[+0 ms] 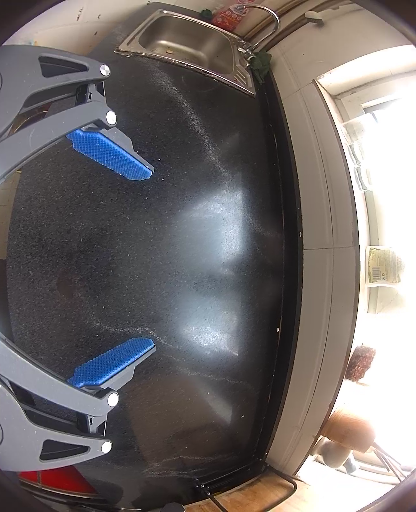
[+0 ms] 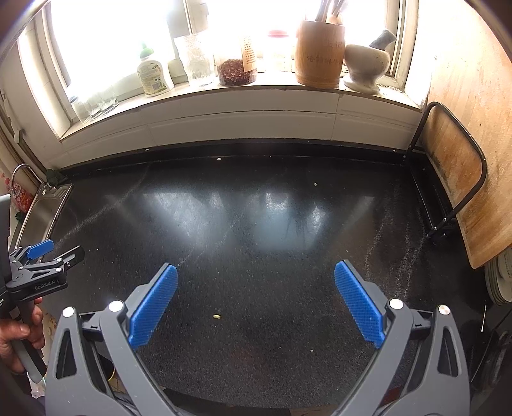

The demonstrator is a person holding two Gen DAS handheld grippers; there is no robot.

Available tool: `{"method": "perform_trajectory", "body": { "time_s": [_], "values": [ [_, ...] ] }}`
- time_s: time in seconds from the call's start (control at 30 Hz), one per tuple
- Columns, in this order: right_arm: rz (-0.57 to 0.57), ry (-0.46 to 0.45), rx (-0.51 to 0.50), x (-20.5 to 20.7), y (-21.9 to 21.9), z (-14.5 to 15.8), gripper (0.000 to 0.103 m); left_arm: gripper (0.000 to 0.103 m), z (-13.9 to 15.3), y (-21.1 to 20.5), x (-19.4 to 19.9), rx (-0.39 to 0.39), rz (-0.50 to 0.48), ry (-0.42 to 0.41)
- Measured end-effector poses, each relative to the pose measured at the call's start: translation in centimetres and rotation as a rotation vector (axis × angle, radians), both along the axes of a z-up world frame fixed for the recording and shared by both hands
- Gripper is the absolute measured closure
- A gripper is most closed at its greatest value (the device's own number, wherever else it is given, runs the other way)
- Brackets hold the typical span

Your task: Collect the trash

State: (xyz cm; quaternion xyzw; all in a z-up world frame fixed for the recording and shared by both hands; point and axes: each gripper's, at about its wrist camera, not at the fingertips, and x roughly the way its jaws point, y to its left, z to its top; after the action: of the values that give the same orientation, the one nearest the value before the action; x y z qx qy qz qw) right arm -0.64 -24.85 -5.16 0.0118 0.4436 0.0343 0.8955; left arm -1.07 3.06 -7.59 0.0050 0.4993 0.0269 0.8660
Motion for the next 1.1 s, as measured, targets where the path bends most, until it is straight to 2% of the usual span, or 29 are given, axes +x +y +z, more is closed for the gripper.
{"method": "perform_trajectory", "body": {
  "time_s": [1.1],
  "values": [
    [-0.010, -0.004, -0.004, -0.36, 0.00, 0.45, 0.008, 0.007, 0.14, 0.21, -0.02, -0.002, -0.009, 0.014]
  ]
}}
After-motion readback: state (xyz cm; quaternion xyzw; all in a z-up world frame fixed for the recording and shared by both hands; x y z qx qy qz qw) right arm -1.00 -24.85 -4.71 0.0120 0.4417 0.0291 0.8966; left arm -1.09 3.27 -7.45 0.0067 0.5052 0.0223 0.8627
